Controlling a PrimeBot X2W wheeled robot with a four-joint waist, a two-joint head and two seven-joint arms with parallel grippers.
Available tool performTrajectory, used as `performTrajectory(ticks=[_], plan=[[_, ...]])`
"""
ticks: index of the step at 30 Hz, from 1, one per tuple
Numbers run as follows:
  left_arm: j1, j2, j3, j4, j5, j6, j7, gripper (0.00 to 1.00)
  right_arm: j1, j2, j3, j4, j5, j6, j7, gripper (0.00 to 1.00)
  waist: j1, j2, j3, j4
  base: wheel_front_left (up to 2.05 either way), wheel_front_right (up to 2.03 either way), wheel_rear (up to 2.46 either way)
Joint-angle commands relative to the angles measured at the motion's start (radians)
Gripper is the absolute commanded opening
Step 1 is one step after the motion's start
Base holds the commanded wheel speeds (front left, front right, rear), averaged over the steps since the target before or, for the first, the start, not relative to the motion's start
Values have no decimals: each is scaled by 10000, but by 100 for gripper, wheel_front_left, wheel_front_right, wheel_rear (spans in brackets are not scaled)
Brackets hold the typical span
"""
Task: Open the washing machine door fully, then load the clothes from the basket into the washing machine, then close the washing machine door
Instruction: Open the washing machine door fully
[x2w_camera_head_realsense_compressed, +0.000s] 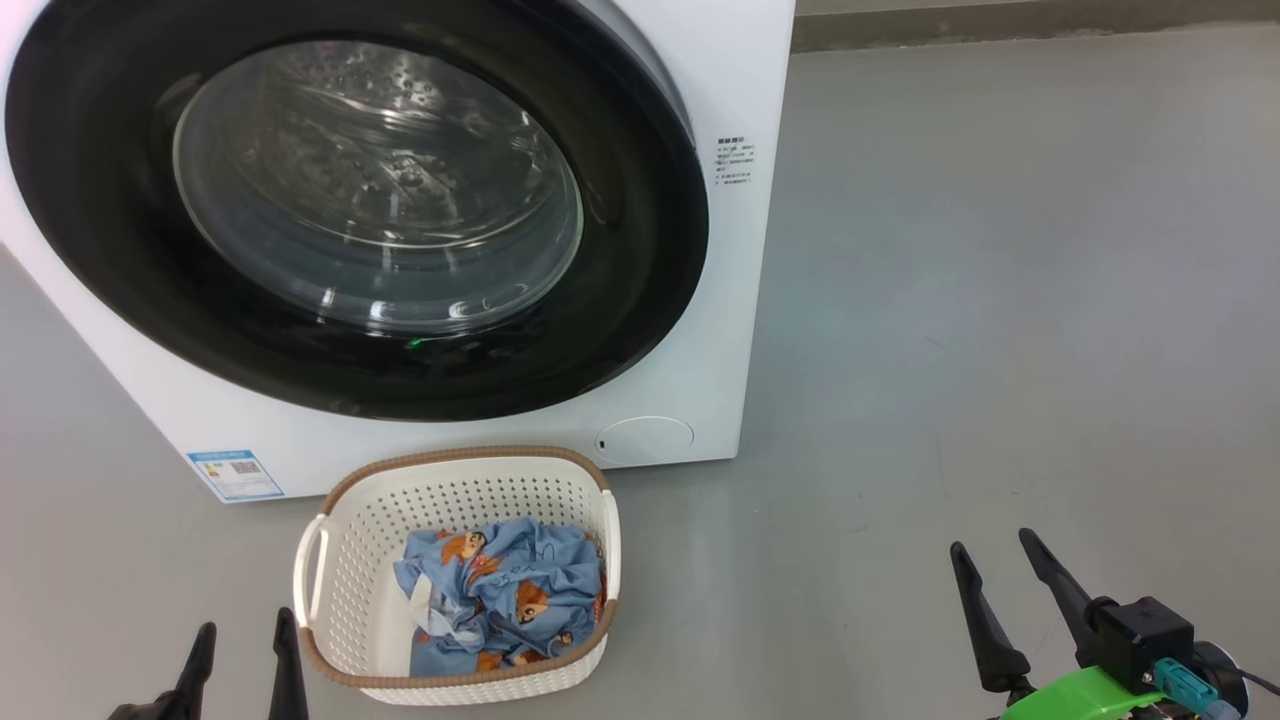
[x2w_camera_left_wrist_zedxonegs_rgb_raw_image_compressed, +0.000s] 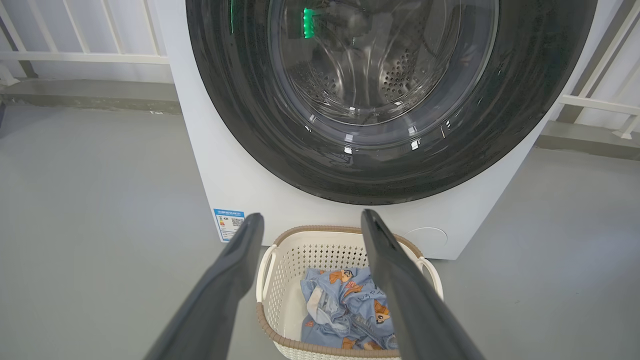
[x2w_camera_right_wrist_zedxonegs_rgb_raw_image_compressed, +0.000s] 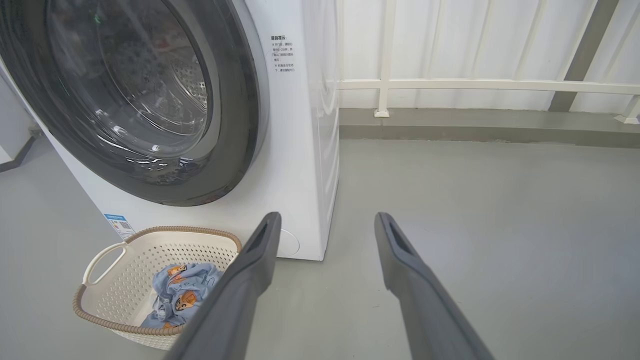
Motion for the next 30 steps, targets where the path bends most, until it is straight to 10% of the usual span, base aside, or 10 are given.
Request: performTrajectory(ticks=[1, 18, 30], plan=[[-229, 189, 316, -207, -102, 17, -122, 100, -320, -38, 151, -263, 2, -11, -122, 0, 0, 0, -7, 11, 0, 0, 0], [-1, 189, 192, -368, -242, 130, -122, 100, -349, 175, -292, -164, 817, -11, -122, 0, 0, 0, -19, 100, 0, 0, 0], [21, 189, 148, -476, -172, 108, -122, 100, -779, 371, -1930, 946, 5935, -11, -122, 0, 0, 0, 162, 429, 0, 0, 0]])
